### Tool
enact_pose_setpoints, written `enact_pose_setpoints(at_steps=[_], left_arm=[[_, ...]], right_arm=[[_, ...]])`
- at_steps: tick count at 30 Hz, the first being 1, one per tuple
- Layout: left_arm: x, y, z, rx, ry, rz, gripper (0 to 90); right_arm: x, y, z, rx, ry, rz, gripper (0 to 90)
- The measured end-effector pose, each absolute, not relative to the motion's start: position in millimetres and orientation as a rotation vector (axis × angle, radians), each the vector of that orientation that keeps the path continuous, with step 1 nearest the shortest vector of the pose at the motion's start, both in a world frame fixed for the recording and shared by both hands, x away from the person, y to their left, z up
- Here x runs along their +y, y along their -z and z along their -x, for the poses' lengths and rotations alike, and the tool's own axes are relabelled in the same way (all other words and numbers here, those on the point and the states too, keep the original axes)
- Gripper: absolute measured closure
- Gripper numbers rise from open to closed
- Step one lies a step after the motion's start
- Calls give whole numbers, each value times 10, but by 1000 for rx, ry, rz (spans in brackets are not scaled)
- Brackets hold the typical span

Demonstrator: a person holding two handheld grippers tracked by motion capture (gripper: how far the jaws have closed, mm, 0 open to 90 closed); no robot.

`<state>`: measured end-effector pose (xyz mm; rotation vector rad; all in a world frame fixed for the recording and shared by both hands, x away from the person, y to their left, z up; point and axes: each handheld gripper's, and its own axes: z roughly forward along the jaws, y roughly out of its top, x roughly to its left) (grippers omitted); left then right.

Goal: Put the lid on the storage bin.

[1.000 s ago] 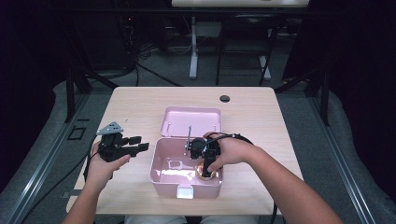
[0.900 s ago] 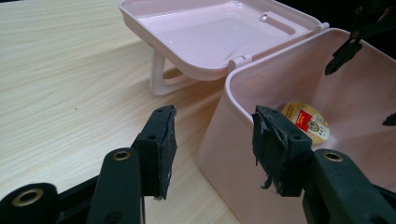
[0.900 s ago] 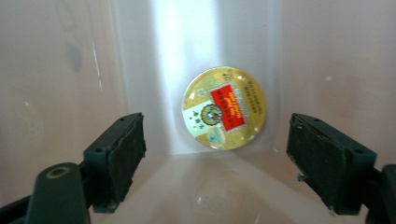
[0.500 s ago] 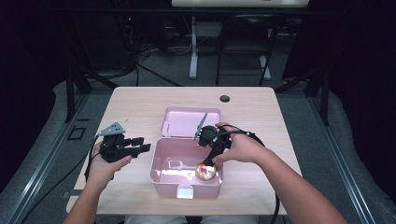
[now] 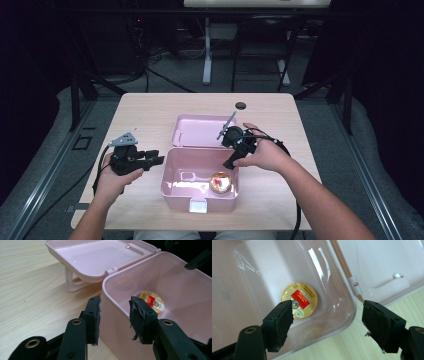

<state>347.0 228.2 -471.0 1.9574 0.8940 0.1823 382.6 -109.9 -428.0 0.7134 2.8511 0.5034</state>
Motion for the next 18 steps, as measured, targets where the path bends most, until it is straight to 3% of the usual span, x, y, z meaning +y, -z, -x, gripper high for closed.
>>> enact_pose_setpoints(at_steps=[18], left_arm=[[2147, 4723, -3428, 835, -122, -2027, 646]], right_arm=[[-1277, 4243, -3969, 2754, -576, -882, 250]])
